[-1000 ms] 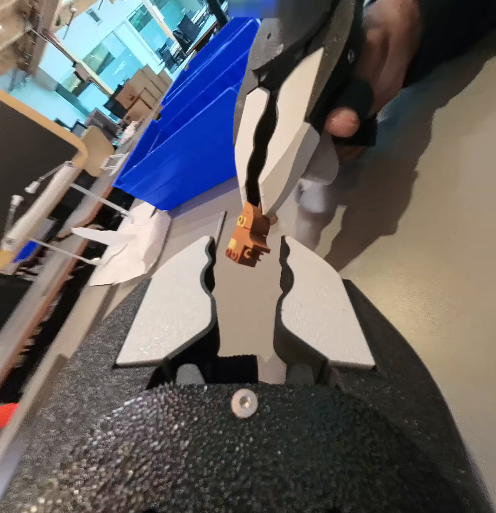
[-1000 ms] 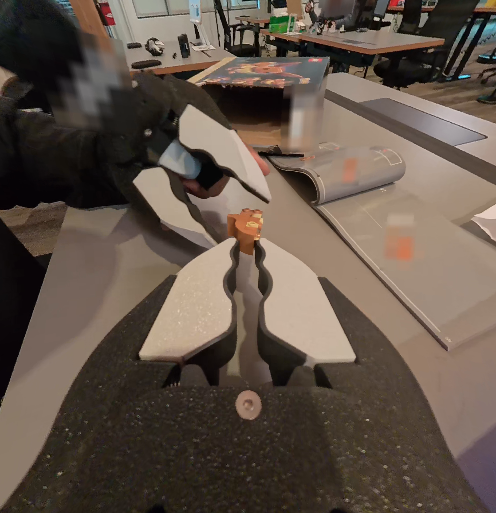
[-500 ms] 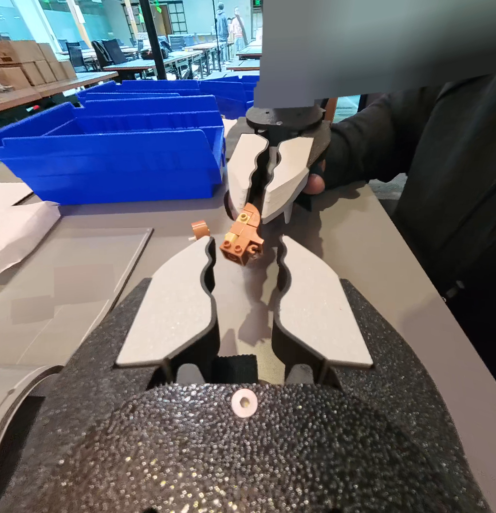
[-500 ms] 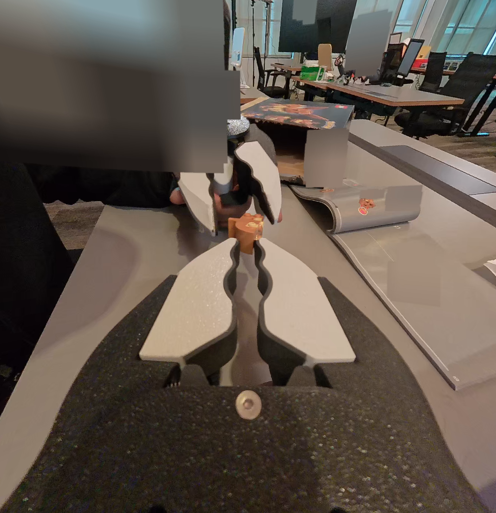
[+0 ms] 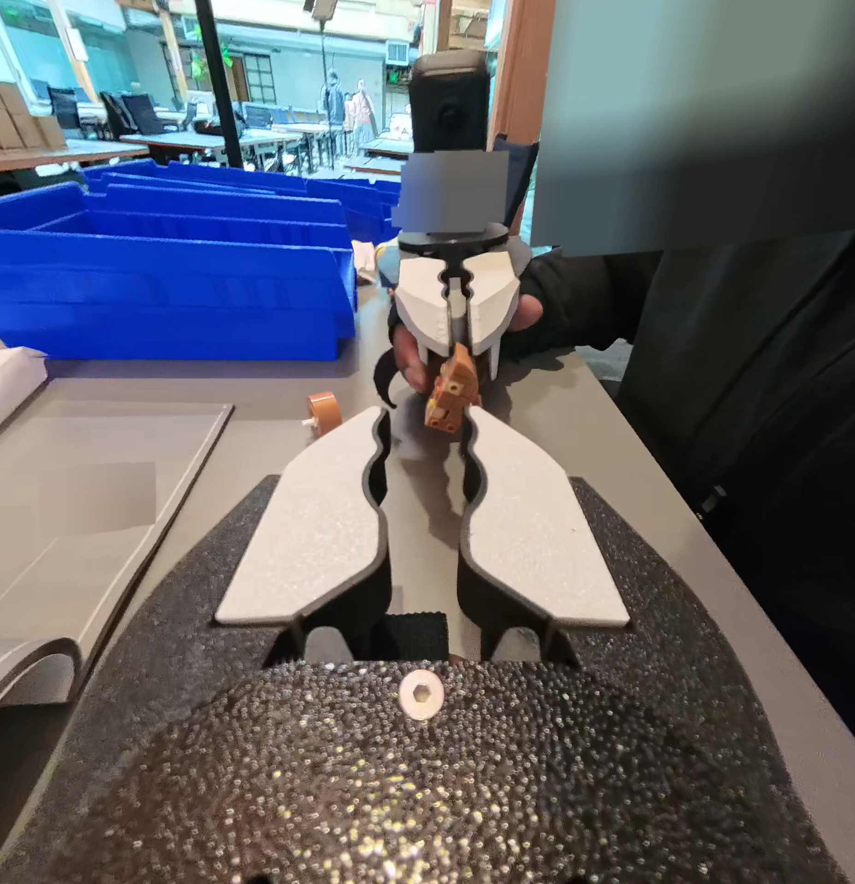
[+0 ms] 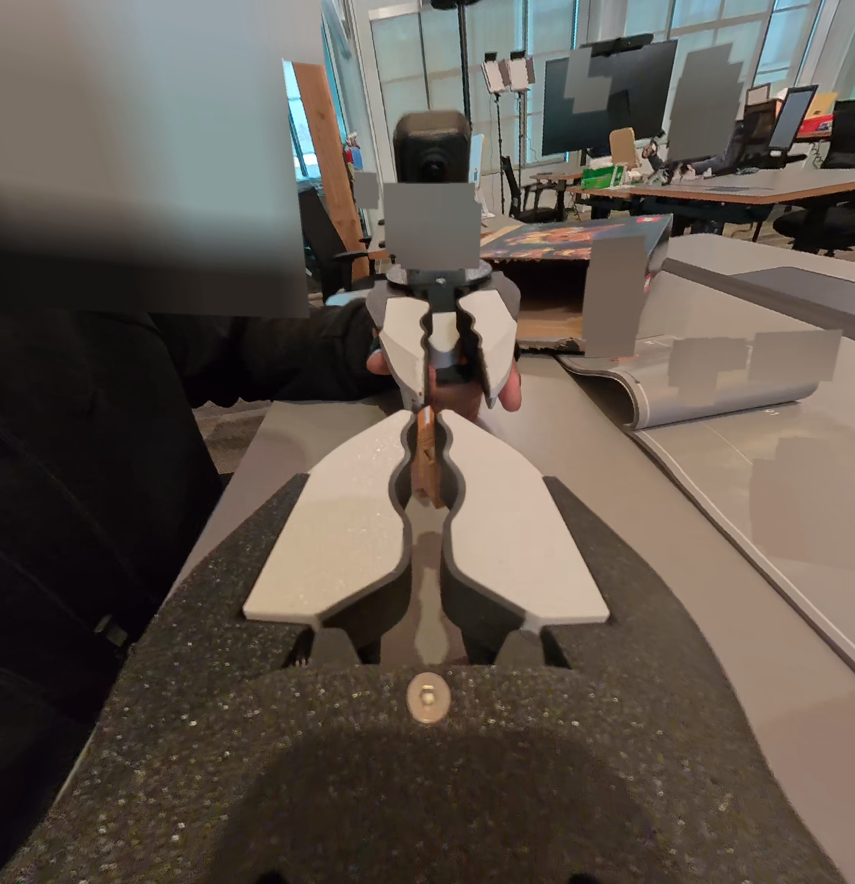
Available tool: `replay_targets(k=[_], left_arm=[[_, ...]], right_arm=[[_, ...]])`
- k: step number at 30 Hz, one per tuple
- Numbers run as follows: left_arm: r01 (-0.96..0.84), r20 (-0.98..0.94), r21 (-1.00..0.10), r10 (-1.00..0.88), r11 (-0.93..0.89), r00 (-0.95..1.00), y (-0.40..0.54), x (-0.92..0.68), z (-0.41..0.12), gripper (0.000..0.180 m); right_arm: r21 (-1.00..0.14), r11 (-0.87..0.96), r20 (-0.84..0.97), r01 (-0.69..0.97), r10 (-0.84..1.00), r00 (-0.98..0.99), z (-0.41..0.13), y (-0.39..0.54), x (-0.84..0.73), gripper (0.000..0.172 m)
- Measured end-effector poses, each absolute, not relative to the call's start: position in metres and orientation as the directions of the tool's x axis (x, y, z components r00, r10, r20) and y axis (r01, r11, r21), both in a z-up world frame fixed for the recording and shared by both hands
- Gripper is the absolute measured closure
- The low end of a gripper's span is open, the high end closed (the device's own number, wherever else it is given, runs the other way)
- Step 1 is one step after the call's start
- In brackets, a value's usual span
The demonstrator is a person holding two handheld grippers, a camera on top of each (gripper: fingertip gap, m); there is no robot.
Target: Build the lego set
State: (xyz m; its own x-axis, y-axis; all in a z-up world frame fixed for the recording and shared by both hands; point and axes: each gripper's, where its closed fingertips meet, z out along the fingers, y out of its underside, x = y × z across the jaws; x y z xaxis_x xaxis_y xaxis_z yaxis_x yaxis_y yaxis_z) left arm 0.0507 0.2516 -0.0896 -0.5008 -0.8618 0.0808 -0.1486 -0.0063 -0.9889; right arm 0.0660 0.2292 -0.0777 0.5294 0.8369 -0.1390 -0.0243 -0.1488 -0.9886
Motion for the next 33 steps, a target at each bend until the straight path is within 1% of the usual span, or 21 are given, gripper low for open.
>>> replay_targets(k=[7,12,15,19,22,25,28,31,33], left_arm=[[-0.251,0.078,-0.968,-0.905,0.033,-0.419,0.260,0.057,-0.105,0.152],[-0.451,0.097,-0.888,-0.924,0.087,-0.369,0.265,0.056,-0.138,0.152],[-0.483,0.086,-0.868,-0.925,0.113,-0.370,0.263,0.055,-0.144,0.152],[-0.490,0.097,-0.866,-0.924,0.105,-0.370,0.263,0.054,-0.145,0.152],[-0.496,0.106,-0.863,-0.923,0.099,-0.369,0.263,0.054,-0.145,0.151],[-0.499,0.100,-0.860,-0.923,0.107,-0.370,0.263,0.054,-0.146,0.152],[-0.502,0.096,-0.857,-0.923,0.113,-0.372,0.263,0.054,-0.147,0.152],[-0.505,0.092,-0.855,-0.924,0.118,-0.372,0.262,0.054,-0.148,0.152],[-0.507,0.086,-0.853,-0.924,0.125,-0.373,0.262,0.054,-0.148,0.151]], right_arm=[[-0.943,-0.305,-0.159,0.135,0.766,0.623,-0.114,0.244,0.069,0.166],[-0.849,-0.471,-0.181,0.240,0.685,0.706,-0.142,0.250,0.079,0.167],[-0.818,-0.518,-0.192,0.252,0.658,0.728,-0.149,0.250,0.085,0.167],[-0.810,-0.535,-0.218,0.239,0.654,0.724,-0.149,0.249,0.090,0.168],[-0.798,-0.539,-0.214,0.269,0.671,0.709,-0.152,0.246,0.092,0.167],[-0.788,-0.509,-0.153,0.347,0.708,0.690,-0.153,0.241,0.096,0.155],[-0.764,-0.458,-0.058,0.453,0.749,0.660,-0.152,0.237,0.103,0.147],[-0.713,-0.424,0.060,0.559,0.757,0.650,-0.153,0.241,0.113,0.144],[-0.677,-0.432,0.078,0.596,0.764,0.641,-0.156,0.242,0.113,0.144]])
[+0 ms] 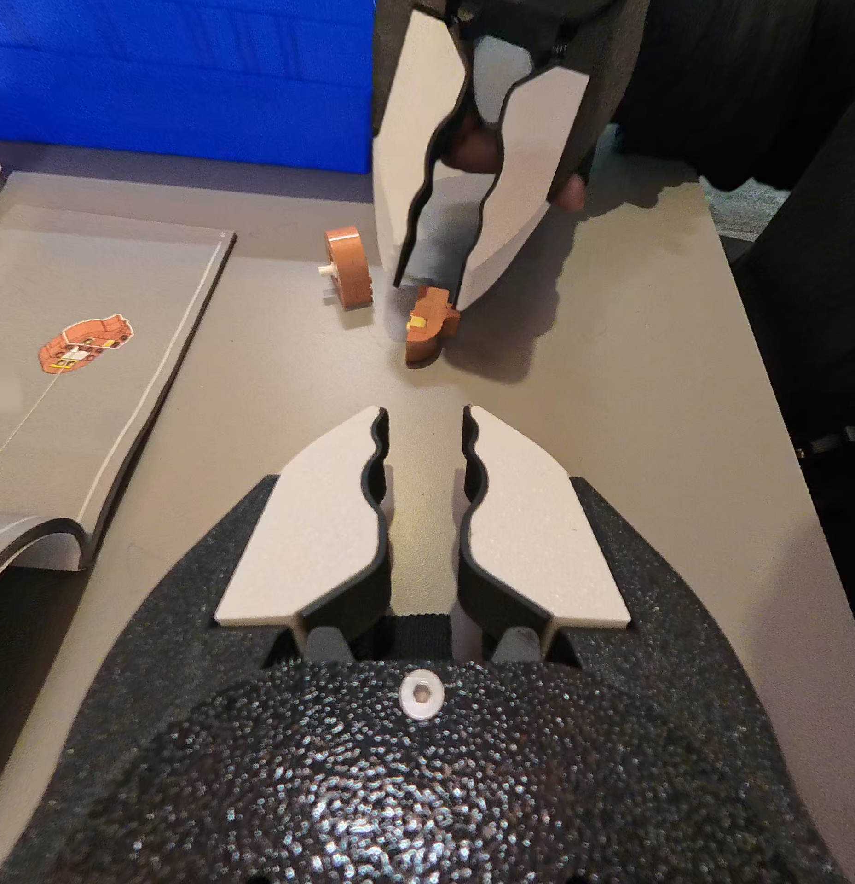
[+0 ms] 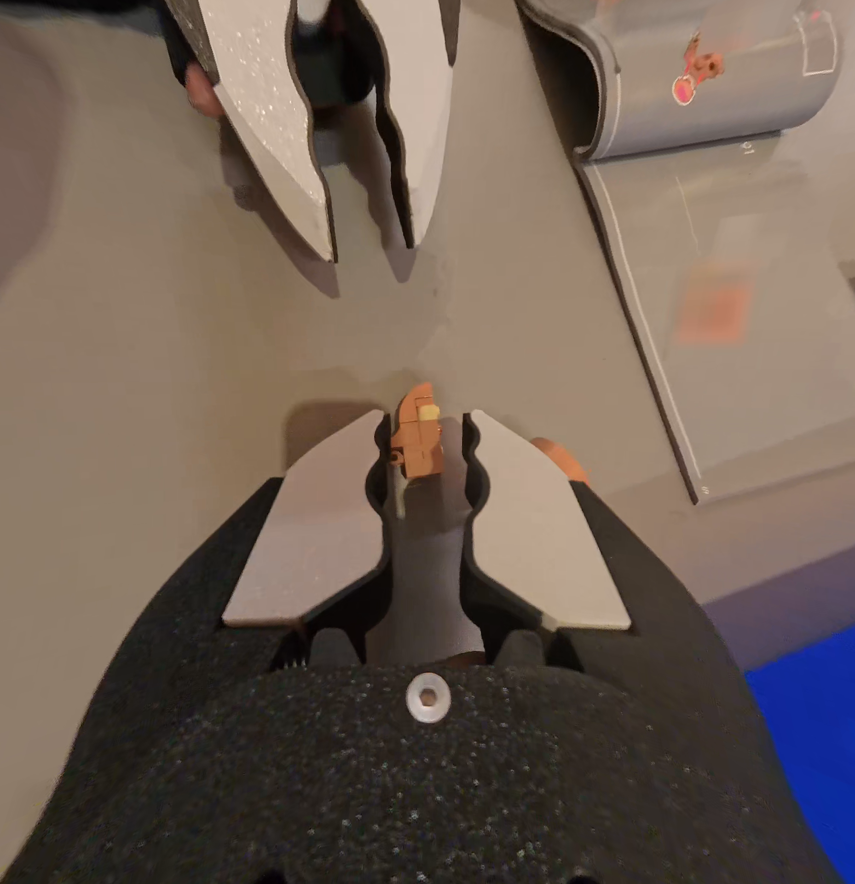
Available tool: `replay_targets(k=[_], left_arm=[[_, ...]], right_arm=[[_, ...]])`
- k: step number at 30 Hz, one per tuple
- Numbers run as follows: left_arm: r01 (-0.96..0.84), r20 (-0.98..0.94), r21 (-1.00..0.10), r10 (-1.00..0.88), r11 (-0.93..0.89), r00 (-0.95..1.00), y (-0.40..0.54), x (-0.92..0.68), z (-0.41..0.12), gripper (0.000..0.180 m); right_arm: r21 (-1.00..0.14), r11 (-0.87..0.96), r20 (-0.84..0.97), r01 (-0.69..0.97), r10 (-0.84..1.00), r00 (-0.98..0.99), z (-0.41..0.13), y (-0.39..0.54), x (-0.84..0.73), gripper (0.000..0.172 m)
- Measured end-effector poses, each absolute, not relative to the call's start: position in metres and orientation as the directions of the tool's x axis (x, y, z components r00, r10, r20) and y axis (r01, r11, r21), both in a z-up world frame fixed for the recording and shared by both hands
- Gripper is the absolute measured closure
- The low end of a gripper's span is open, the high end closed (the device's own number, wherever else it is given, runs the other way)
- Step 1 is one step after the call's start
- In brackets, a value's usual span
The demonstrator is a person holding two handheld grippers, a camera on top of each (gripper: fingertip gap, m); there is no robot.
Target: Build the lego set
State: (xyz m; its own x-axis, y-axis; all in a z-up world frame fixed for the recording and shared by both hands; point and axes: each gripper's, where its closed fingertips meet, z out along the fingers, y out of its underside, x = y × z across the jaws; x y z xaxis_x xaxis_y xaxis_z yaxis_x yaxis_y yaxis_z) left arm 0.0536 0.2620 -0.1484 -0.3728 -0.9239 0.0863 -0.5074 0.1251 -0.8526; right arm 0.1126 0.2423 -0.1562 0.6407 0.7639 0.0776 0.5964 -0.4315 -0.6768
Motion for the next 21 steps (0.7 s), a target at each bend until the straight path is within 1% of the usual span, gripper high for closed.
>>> replay_targets(k=[4,7,8,10,12,15,16,18,19,20,21], left_arm=[[-0.511,0.076,-0.849,-0.924,0.137,-0.374,0.261,0.054,-0.150,0.151],[-0.511,0.072,-0.848,-0.924,0.141,-0.375,0.261,0.054,-0.150,0.152],[-0.511,0.071,-0.847,-0.924,0.143,-0.375,0.261,0.054,-0.150,0.152],[-0.511,0.068,-0.847,-0.924,0.146,-0.376,0.261,0.054,-0.151,0.152],[-0.510,0.065,-0.847,-0.924,0.149,-0.377,0.260,0.054,-0.151,0.151],[-0.503,0.064,-0.852,-0.925,0.144,-0.373,0.261,0.054,-0.149,0.151],[-0.491,0.064,-0.861,-0.929,0.134,-0.365,0.262,0.056,-0.147,0.150],[-0.425,0.069,-0.900,-0.935,0.092,-0.348,0.263,0.061,-0.135,0.146],[-0.367,0.070,-0.928,-0.939,0.062,-0.336,0.263,0.065,-0.124,0.144],[-0.286,0.071,-0.958,-0.946,0.023,-0.315,0.264,0.069,-0.111,0.142],[-0.192,0.082,-0.981,-0.951,-0.025,-0.298,0.265,0.071,-0.096,0.140]], right_arm=[[-0.584,-0.461,0.115,0.668,0.768,0.630,-0.169,0.245,0.109,0.142],[-0.525,-0.496,0.134,0.692,0.755,0.642,-0.179,0.247,0.110,0.143],[-0.520,-0.503,0.132,0.690,0.751,0.647,-0.181,0.248,0.110,0.150],[-0.529,-0.511,0.133,0.677,0.738,0.661,-0.181,0.249,0.110,0.151],[-0.580,-0.509,0.127,0.635,0.714,0.688,-0.176,0.254,0.109,0.151],[-0.742,-0.501,-0.010,0.446,0.673,0.739,-0.152,0.263,0.099,0.151],[-0.805,-0.480,-0.077,0.348,0.667,0.741,-0.139,0.266,0.094,0.151],[-0.902,-0.421,-0.241,0.095,0.673,0.699,-0.106,0.269,0.085,0.151],[-0.918,-0.392,-0.334,-0.058,0.687,0.646,-0.087,0.268,0.082,0.151],[-0.903,-0.367,-0.427,-0.224,0.707,0.564,-0.068,0.265,0.081,0.151],[-0.854,-0.355,-0.507,-0.381,0.731,0.457,-0.050,0.261,0.082,0.152]])
